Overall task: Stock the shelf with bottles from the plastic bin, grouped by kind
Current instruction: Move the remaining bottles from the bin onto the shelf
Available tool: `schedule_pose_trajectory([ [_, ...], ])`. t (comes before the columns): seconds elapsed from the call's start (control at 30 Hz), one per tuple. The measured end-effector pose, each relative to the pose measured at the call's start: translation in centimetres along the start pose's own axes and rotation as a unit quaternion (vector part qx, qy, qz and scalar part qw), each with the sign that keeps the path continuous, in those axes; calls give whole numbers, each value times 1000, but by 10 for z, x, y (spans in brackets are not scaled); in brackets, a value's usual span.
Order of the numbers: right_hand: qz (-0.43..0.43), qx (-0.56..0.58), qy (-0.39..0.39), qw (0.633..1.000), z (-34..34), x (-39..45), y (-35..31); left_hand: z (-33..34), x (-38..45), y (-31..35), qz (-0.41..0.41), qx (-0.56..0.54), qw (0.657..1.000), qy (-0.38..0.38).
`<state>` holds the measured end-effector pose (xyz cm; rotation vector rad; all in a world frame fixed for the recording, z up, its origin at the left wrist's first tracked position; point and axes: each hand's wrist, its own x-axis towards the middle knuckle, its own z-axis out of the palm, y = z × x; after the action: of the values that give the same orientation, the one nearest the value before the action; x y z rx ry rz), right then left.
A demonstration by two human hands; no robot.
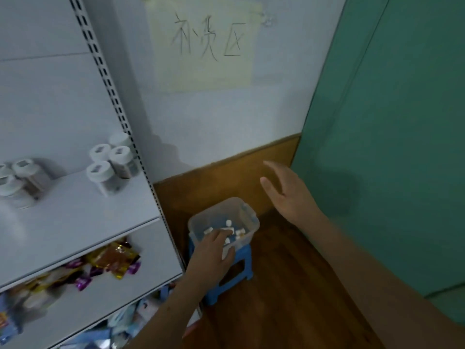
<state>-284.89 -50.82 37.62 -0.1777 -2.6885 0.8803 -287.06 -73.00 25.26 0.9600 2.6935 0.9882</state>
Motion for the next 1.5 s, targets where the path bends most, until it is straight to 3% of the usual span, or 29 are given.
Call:
schedule_pose_trajectory([
  [0.4,34,7,-99,994,57,75,109,60,66,-73,-149,43,984,-85],
  [0.57,85,-5,-184,979,103,138,138,82,110,-123,-220,22,973,-73],
  [0.73,112,-9,-265,958,139,183,160,94,150,-153,-316,-10,942,-115],
  [1.0,114,-26,-389,914,212,207,229,127,181,-183,-476,-72,871,-100],
  [1.23,104,-67,-506,854,335,218,307,187,202,-235,-520,-54,843,-131],
  [1.33,98,-85,-521,844,391,216,334,224,208,-269,-523,-62,838,-142],
  [1.5,55,-106,-549,827,458,200,369,283,213,-311,-498,-64,828,-248],
])
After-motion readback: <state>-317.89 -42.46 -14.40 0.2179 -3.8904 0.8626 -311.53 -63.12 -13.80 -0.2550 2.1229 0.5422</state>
